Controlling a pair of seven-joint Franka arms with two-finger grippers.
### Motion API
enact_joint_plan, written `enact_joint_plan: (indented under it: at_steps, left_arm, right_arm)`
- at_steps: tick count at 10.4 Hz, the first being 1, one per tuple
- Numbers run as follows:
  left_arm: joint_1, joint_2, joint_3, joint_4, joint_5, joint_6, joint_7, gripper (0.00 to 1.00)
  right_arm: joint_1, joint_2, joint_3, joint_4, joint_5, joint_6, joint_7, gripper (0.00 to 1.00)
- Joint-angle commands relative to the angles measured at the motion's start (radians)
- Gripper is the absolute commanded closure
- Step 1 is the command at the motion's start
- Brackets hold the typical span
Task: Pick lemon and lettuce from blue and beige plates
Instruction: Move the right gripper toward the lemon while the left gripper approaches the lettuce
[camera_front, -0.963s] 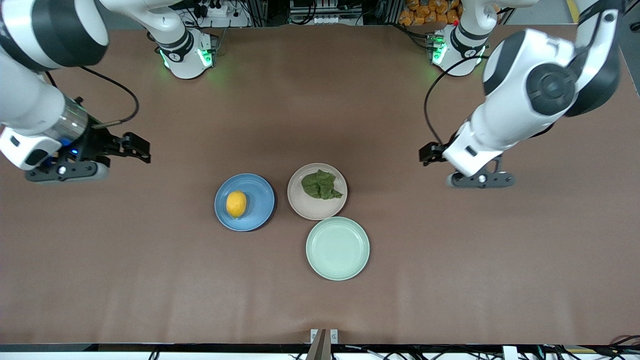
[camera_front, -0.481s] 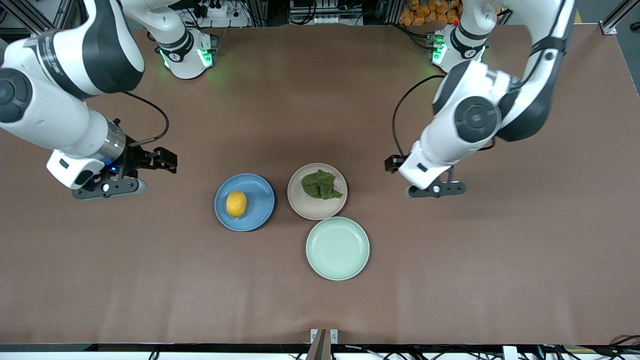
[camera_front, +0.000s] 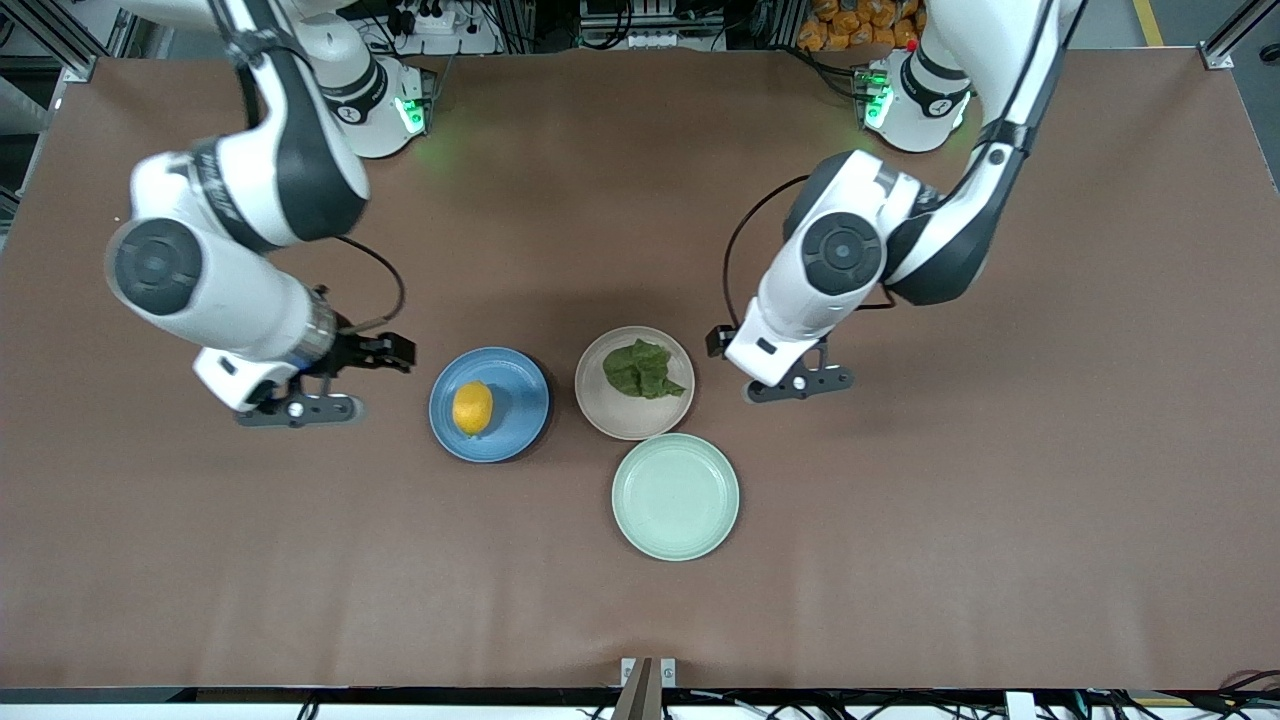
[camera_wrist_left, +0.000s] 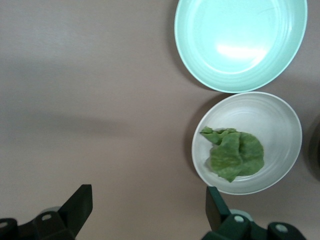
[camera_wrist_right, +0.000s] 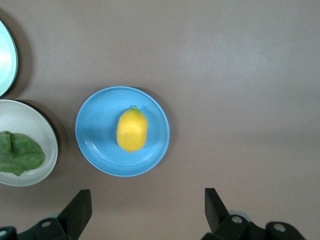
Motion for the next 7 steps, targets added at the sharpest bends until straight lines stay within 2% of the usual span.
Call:
enact_joint_plan:
  at_steps: [1,2,4,7]
  left_arm:
    - [-0.071,0.059,0.011,0.029,0.105,0.047,-0.111,0.0]
    - [-0.086,0.083,0.011,0.038,0.142,0.07,-0.163,0.0]
    - [-0.126,0.151,0.013,0.078,0.15,0.108,-0.22,0.0]
    - [-0.168,0.198,0.016,0.084,0.153,0.206,-0.283,0.0]
  right_arm:
    - [0.034,0.039,-0.005,-0.002,0.012,0.052,0.051,0.0]
    - [0.04,0.042,-0.005,-0.043,0.019,0.102,0.058,0.0]
    - [0.05,0.042,-0.005,-0.138,0.026,0.206,0.074,0.0]
    - [0.065,0.043,-0.005,-0.228,0.026,0.32,0.101,0.0]
